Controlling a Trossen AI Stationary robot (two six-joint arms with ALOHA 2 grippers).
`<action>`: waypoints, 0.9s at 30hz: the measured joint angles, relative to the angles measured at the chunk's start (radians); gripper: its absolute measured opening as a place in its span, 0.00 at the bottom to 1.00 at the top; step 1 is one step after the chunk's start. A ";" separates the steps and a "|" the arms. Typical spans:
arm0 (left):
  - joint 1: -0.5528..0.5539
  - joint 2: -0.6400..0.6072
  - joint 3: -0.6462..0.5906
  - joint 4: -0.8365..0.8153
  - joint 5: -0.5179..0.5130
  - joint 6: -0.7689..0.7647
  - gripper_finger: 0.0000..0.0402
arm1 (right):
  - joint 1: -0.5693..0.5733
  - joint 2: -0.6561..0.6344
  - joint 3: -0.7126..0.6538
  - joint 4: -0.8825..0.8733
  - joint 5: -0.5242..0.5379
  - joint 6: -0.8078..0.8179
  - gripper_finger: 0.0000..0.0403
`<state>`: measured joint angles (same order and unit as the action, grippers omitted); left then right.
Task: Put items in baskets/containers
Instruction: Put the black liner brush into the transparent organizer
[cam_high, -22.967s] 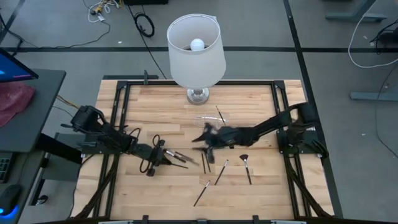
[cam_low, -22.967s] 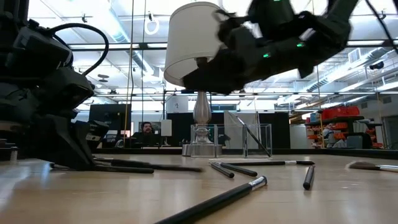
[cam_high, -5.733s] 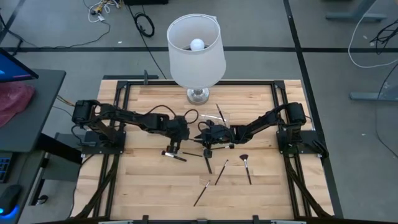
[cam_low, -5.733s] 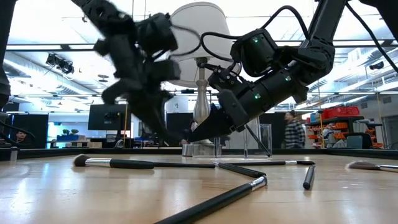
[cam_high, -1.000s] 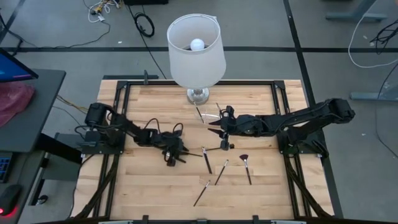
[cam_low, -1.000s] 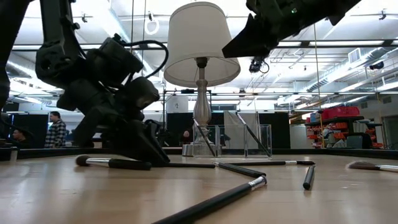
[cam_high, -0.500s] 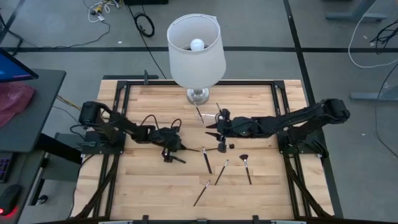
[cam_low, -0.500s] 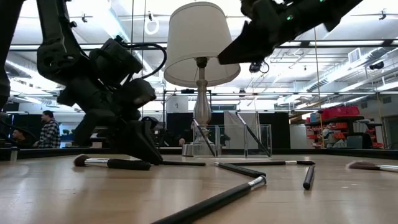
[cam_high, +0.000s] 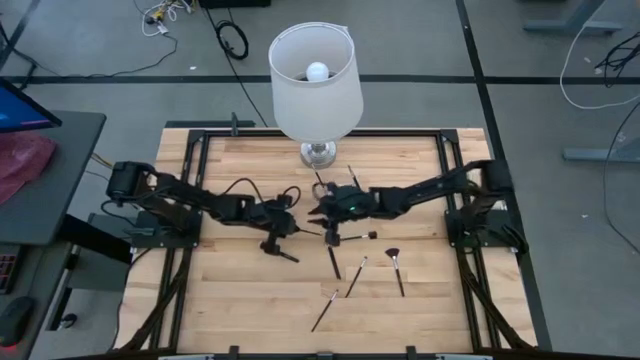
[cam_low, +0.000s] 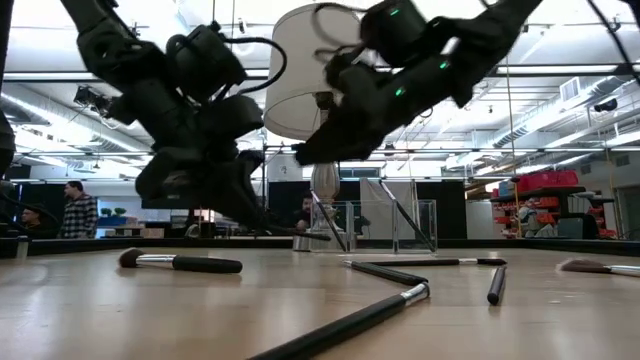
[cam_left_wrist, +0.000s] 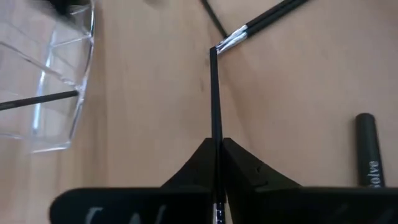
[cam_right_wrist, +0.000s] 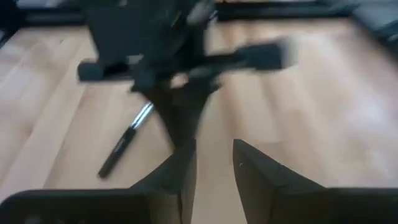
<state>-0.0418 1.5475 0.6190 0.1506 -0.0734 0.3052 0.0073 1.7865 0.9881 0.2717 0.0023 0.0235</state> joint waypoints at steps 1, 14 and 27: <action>0.000 0.000 0.014 -0.024 -0.008 0.006 0.05 | 0.000 0.029 0.026 -0.037 -0.012 0.004 0.27; -0.001 -0.002 0.045 -0.085 -0.046 0.047 0.05 | -0.007 0.232 0.219 -0.208 -0.022 0.046 0.27; -0.001 -0.003 0.046 -0.069 -0.099 0.083 0.04 | -0.013 0.233 0.219 -0.198 -0.042 0.022 0.25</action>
<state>-0.0433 1.5444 0.6647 0.0812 -0.1725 0.3884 -0.0055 2.0197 1.2068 0.0740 -0.0397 0.0454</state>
